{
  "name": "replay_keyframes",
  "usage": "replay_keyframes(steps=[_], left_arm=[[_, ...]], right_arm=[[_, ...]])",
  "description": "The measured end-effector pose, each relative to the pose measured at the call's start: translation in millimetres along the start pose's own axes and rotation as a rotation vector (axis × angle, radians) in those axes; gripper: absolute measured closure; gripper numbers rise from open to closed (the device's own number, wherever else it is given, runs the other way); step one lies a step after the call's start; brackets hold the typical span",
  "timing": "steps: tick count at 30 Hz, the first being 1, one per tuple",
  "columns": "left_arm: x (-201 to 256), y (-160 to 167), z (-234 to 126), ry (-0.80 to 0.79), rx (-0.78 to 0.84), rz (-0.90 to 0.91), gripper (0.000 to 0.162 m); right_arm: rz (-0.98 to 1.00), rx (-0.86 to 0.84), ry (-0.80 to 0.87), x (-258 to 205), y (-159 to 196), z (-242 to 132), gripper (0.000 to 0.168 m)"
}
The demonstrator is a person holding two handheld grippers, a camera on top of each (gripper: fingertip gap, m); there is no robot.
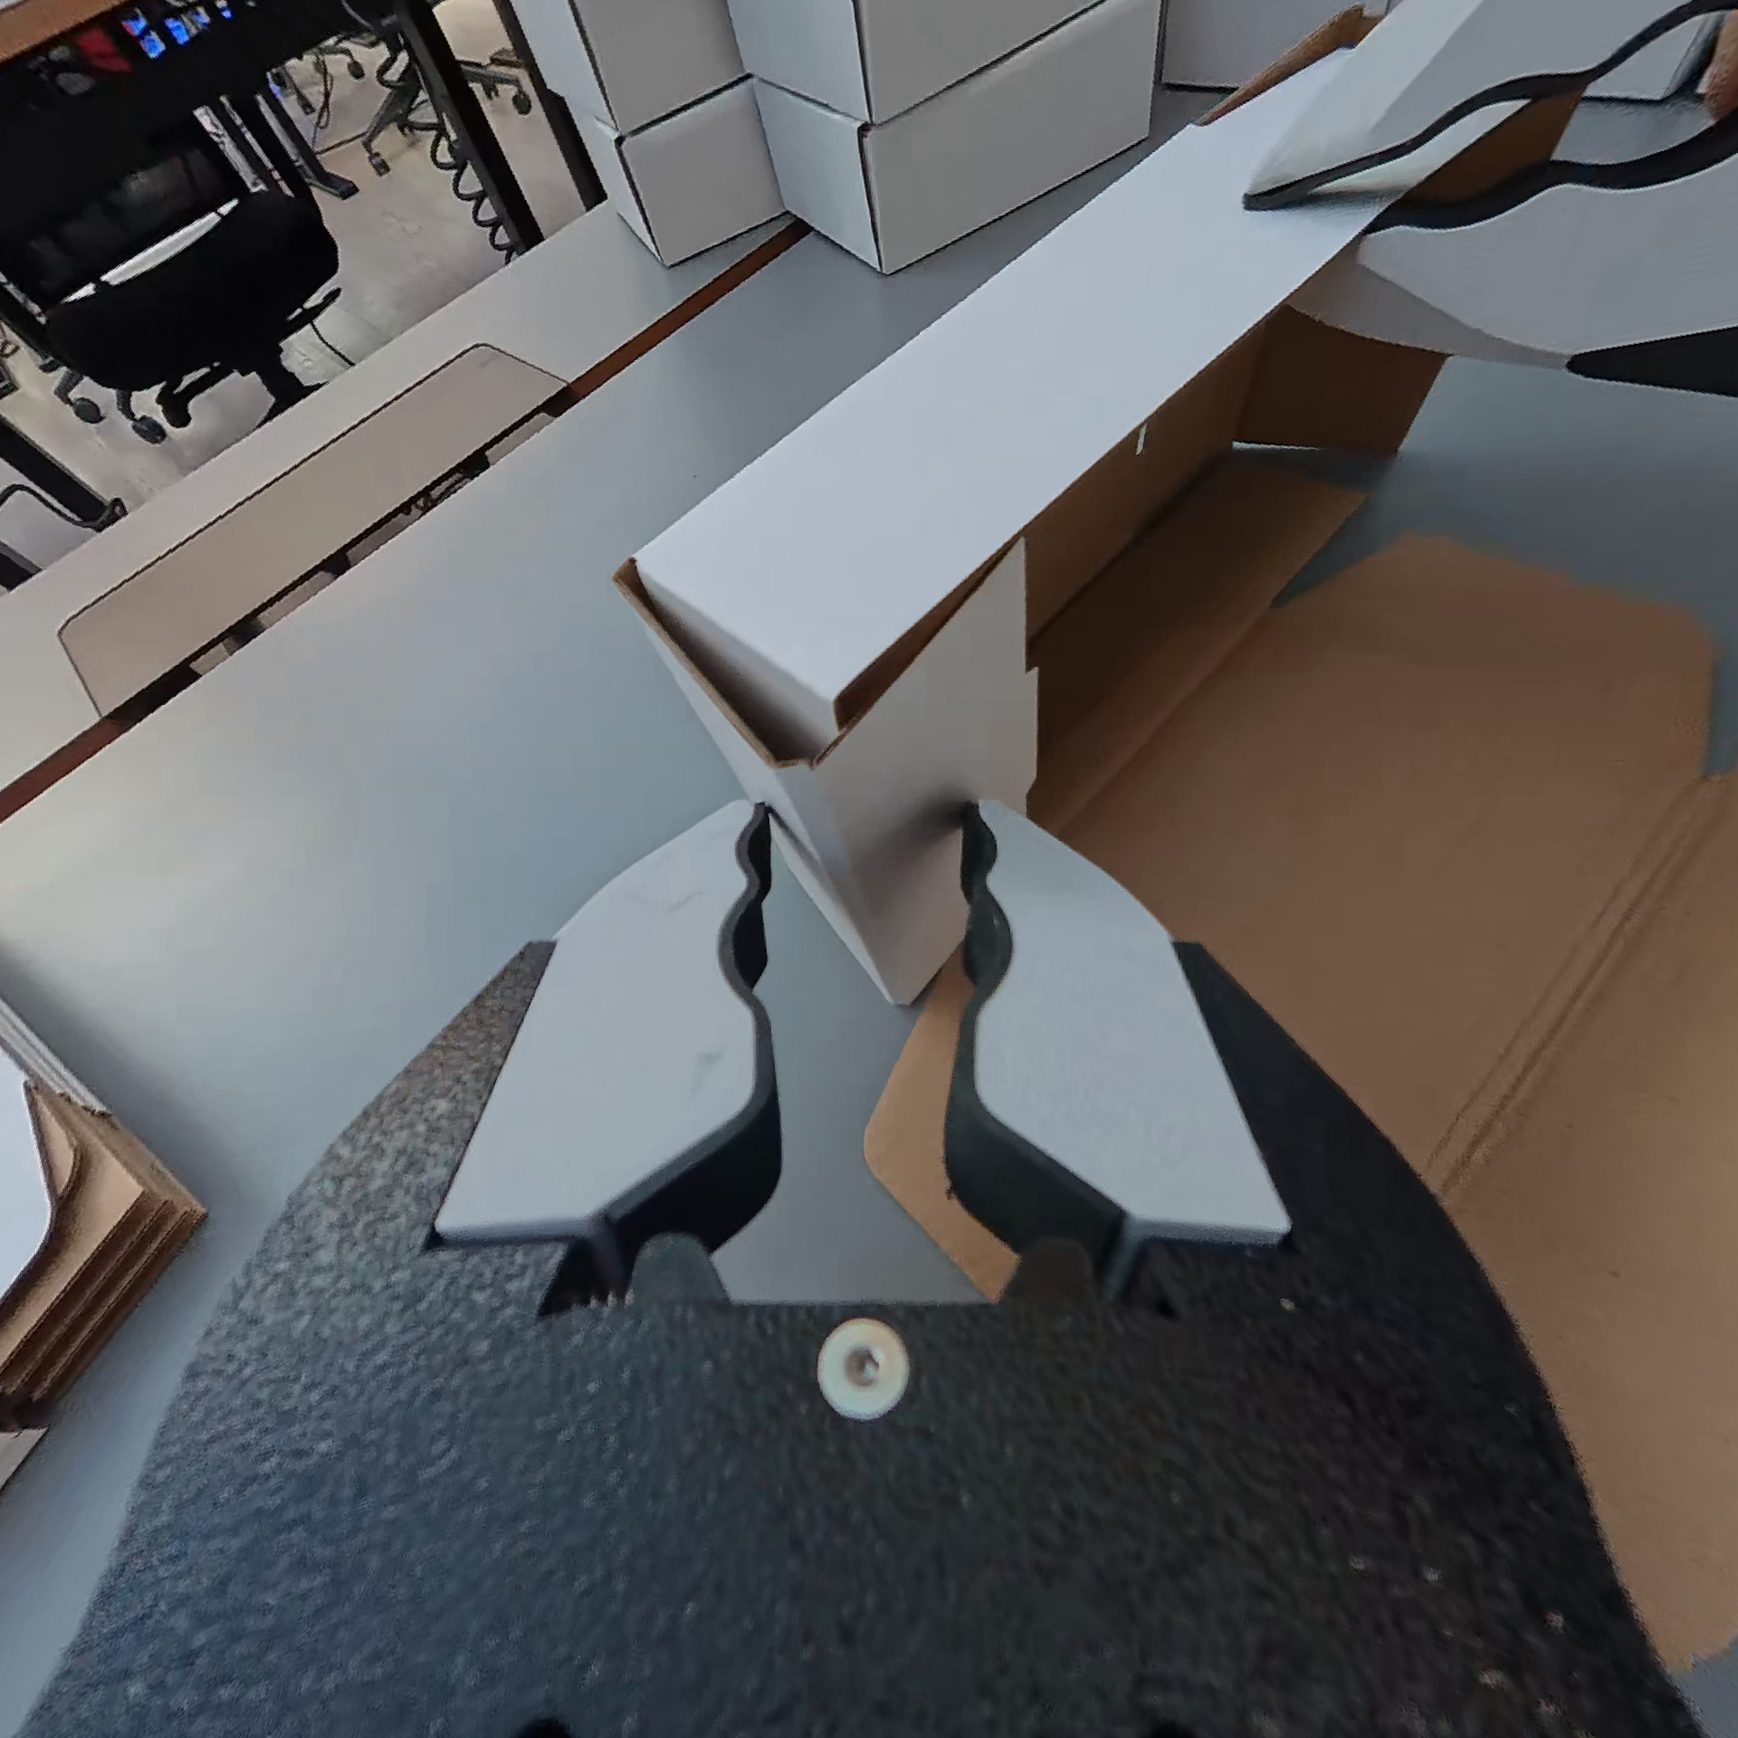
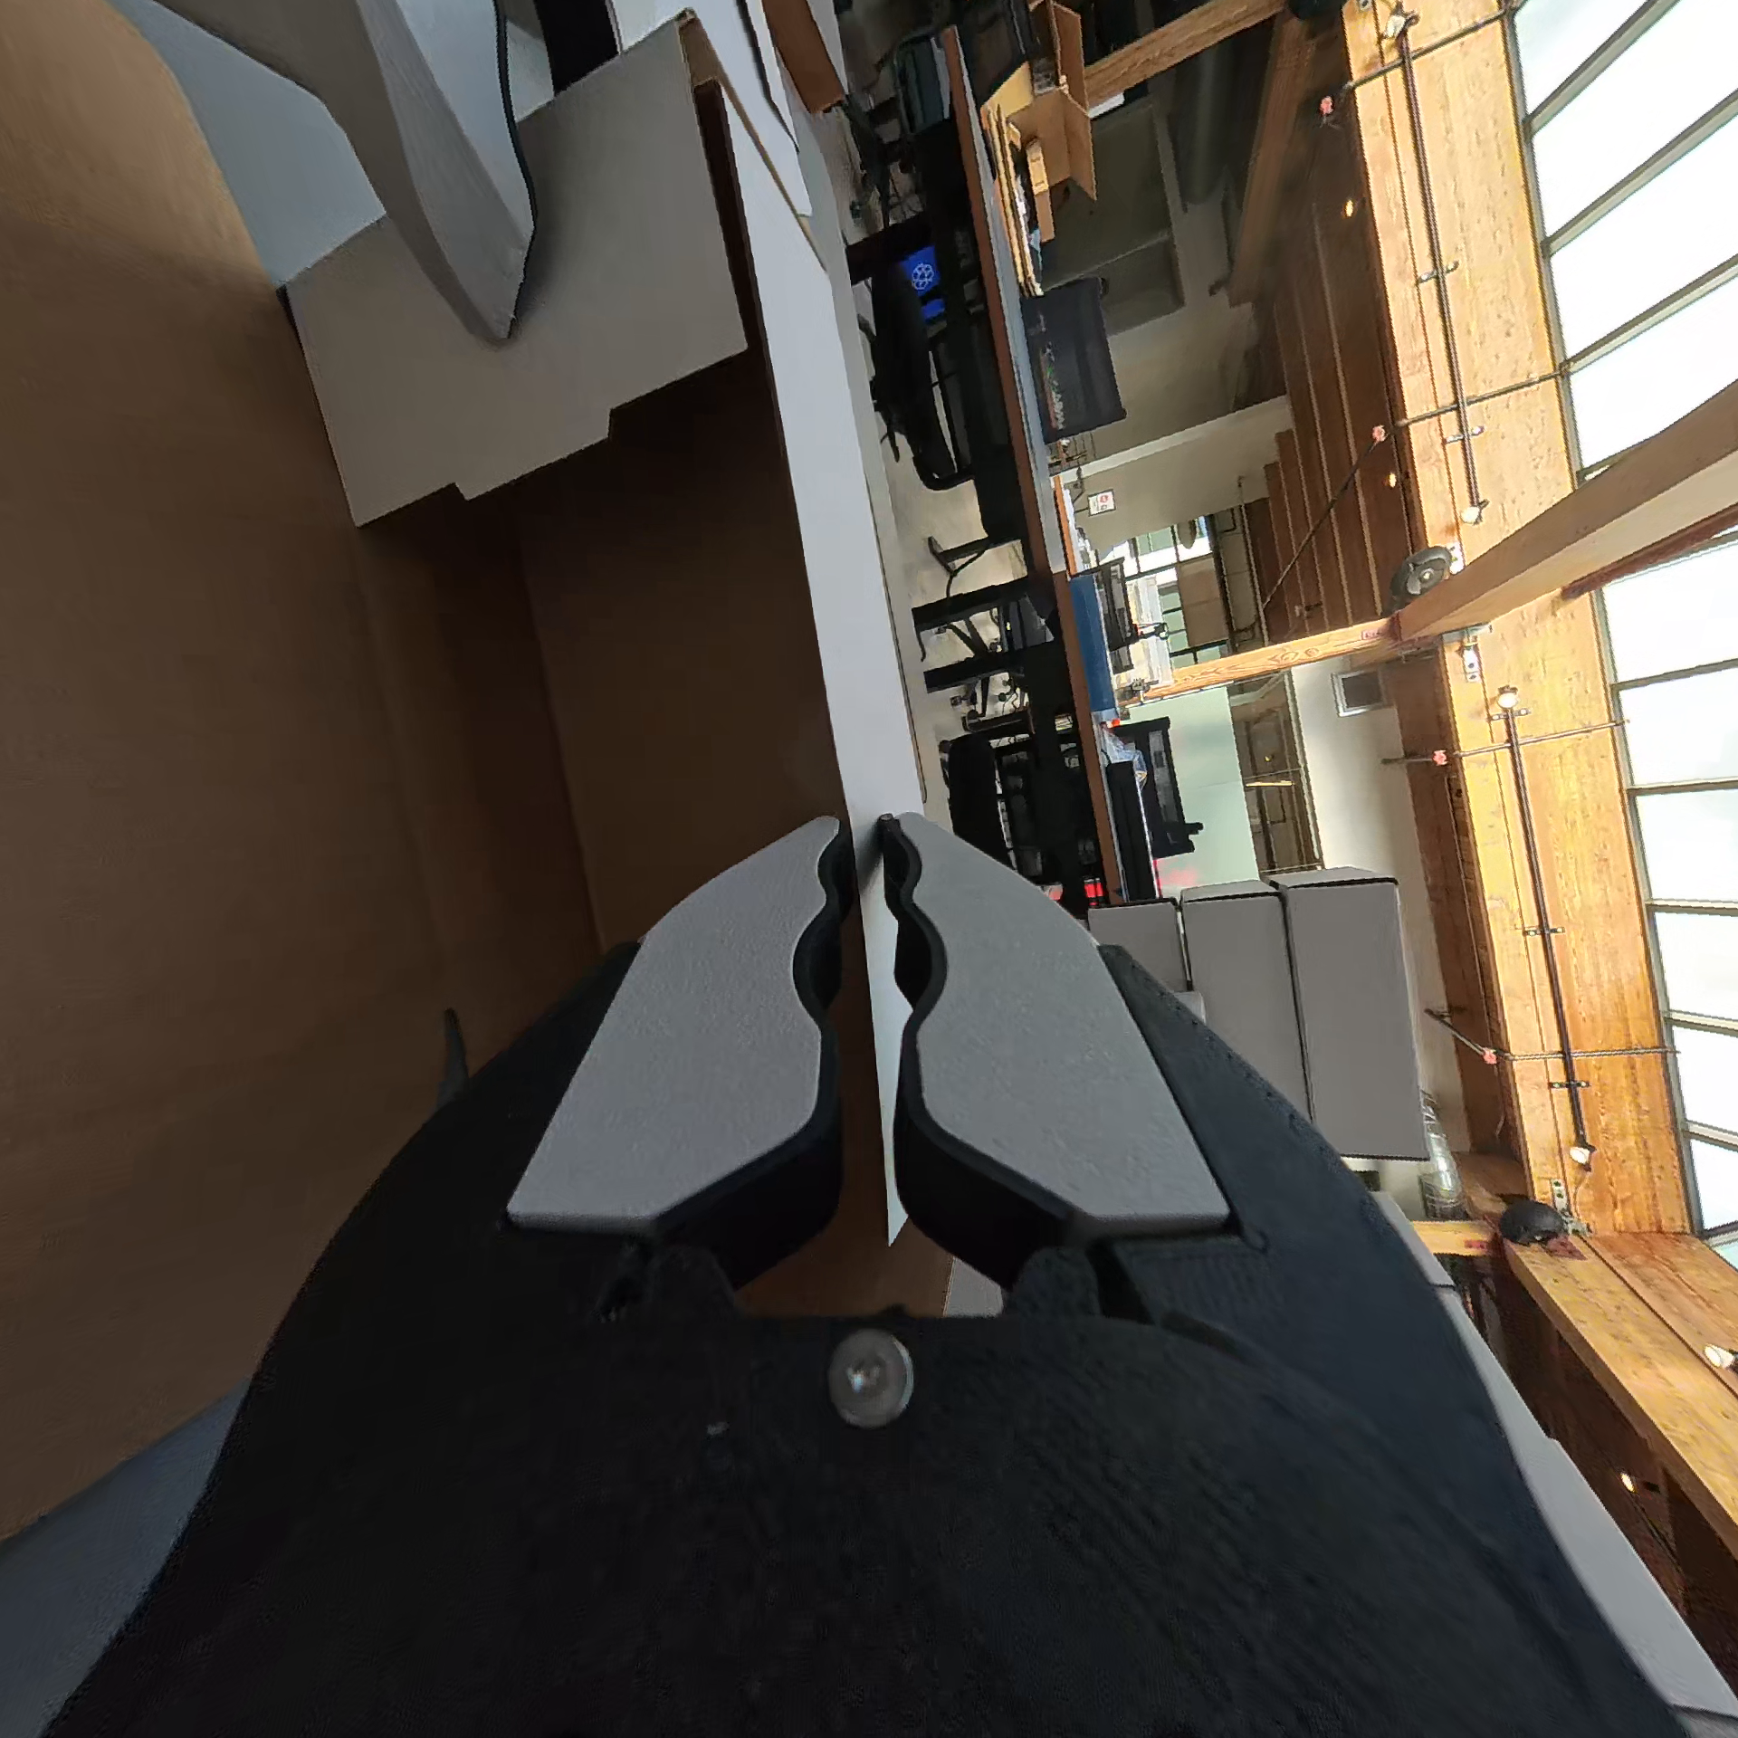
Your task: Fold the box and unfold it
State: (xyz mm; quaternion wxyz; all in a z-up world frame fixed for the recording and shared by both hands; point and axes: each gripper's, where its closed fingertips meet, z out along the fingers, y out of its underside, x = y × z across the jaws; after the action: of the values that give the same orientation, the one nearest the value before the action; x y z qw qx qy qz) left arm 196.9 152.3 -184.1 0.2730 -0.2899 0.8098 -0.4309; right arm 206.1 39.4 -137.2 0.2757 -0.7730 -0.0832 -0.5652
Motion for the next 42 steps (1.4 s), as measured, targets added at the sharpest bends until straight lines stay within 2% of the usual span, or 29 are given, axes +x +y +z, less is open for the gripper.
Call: replay_keyframes(steps=[3, 6, 8, 10, 13, 18, 22, 25, 28, 30, 33, 36, 38, 42], left_arm=[[-3.2, -0.8, 2.6, -0.07, -0.054, -0.033, 0.126], [-11.2, 0.0, 7.1, -0.156, -0.12, -0.14, 0.129], [-14.9, -0.1, 11.5, -0.189, -0.151, -0.236, 0.13], [-19.9, -1.2, 16.2, -0.218, -0.168, -0.256, 0.131], [-26.0, -3.3, 24.3, -0.221, -0.184, -0.188, 0.127], [-27.9, -6.2, 30.4, -0.119, -0.14, -0.095, 0.124], [-28.9, -4.6, 32.2, -0.139, -0.102, 0.028, 0.12], [-31.2, -3.7, 32.4, -0.164, -0.09, 0.073, 0.119], [-30.0, -4.1, 34.2, -0.156, -0.091, 0.052, 0.118], [-29.2, -4.6, 36.9, -0.124, -0.095, -0.036, 0.121], [-30.3, -9.2, 42.1, -0.097, -0.111, -0.169, 0.124], [-34.3, -10.5, 46.7, -0.116, -0.157, -0.089, 0.123], [-30.7, -12.7, 48.8, -0.07, -0.139, -0.091, 0.121], [-39.4, -14.5, 51.4, -0.082, -0.152, -0.277, 0.135]], right_arm=[[0.101, 0.012, -0.074, 1.2, 0.3, 1.5, 0.161], [0.181, 0.036, -0.136, 0.4, -0.8, 3.9, 0.159], [0.195, 0.03, -0.162, -0.4, -0.9, 5.1, 0.158], [0.162, 0.005, -0.176, -0.9, -0.6, 6.3, 0.157], [0.096, -0.034, -0.175, 0.3, 2.9, 10.5, 0.157], [-0.004, -0.05, -0.134, 3.4, 9.3, 16.8, 0.159], [-0.154, -0.09, 0.0, 1.6, 9.7, 16.0, 0.161], [-0.204, -0.077, 0.033, -0.6, 4.4, 12.3, 0.162], [-0.008, -0.019, -0.035, 2.6, 3.4, 12.6, 0.161], [0.127, 0.008, -0.107, 7.3, 6.1, 15.5, 0.161], [0.12, -0.051, -0.164, 11.0, 15.2, 23.4, 0.16], [0.14, -0.064, -0.22, 13.4, 16.5, 26.0, 0.16], [0.166, -0.062, -0.241, 14.9, 19.1, 28.1, 0.16], [0.193, -0.03, -0.257, 15.5, 19.1, 30.0, 0.16]])
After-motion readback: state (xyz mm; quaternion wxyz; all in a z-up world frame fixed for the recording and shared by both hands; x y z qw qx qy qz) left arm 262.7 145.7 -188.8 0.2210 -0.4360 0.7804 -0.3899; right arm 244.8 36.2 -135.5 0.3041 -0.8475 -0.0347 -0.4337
